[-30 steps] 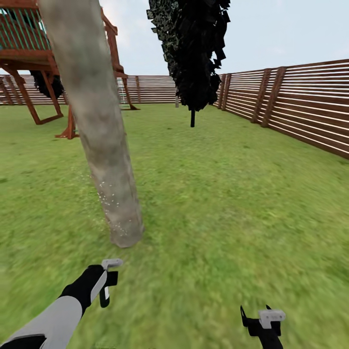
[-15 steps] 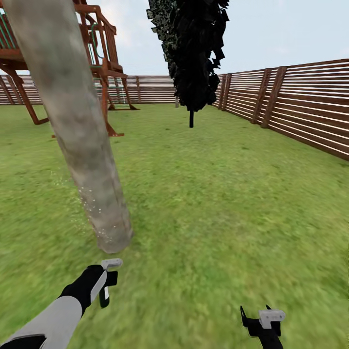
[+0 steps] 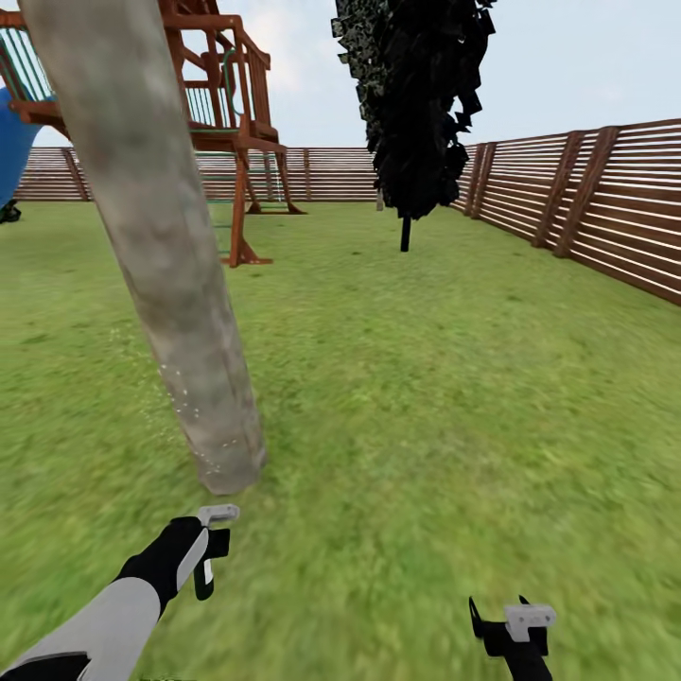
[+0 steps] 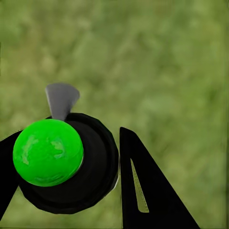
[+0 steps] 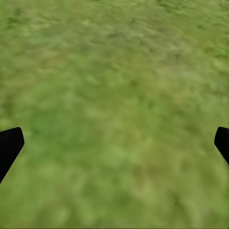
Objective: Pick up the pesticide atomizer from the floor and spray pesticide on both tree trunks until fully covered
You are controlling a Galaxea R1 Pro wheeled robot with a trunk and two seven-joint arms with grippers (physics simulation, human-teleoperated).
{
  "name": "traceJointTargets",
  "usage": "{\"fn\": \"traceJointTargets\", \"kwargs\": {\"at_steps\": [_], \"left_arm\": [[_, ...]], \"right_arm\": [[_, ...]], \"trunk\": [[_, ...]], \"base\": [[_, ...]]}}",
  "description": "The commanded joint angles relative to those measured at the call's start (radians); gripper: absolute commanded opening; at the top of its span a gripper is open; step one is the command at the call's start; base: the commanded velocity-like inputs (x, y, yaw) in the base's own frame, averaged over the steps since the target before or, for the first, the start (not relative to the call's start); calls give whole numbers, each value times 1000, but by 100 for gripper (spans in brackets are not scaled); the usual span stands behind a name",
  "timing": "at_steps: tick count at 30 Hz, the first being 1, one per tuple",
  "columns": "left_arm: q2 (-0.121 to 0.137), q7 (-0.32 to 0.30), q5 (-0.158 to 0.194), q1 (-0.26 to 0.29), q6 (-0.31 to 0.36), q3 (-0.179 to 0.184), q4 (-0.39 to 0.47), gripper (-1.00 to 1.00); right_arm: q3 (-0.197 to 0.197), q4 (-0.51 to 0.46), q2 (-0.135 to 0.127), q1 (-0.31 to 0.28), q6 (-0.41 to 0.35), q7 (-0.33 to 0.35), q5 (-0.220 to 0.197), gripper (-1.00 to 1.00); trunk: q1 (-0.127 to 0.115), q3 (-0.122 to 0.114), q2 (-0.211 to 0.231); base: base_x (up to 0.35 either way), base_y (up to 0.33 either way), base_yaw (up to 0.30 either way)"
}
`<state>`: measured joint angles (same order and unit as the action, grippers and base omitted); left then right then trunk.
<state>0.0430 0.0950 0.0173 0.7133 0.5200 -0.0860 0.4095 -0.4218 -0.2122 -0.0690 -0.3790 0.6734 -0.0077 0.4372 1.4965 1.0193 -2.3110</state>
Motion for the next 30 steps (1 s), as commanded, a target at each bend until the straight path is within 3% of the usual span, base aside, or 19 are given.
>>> {"fn": "traceJointTargets", "kwargs": {"at_steps": [1,15,30], "left_arm": [[0,0,0,0,0,0,0,-100],[0,1,0,0,0,0,2,-100],[0,2,0,0,1,0,2,-100]], "right_arm": [[0,0,0,0,0,0,0,100],[0,-1,0,0,0,0,-1,100],[0,-1,0,0,0,0,0,100]], "trunk": [[0,0,0],[0,0,0],[0,0,0]], "base": [[99,-268,276],[81,-271,63],[4,-274,255]]}}
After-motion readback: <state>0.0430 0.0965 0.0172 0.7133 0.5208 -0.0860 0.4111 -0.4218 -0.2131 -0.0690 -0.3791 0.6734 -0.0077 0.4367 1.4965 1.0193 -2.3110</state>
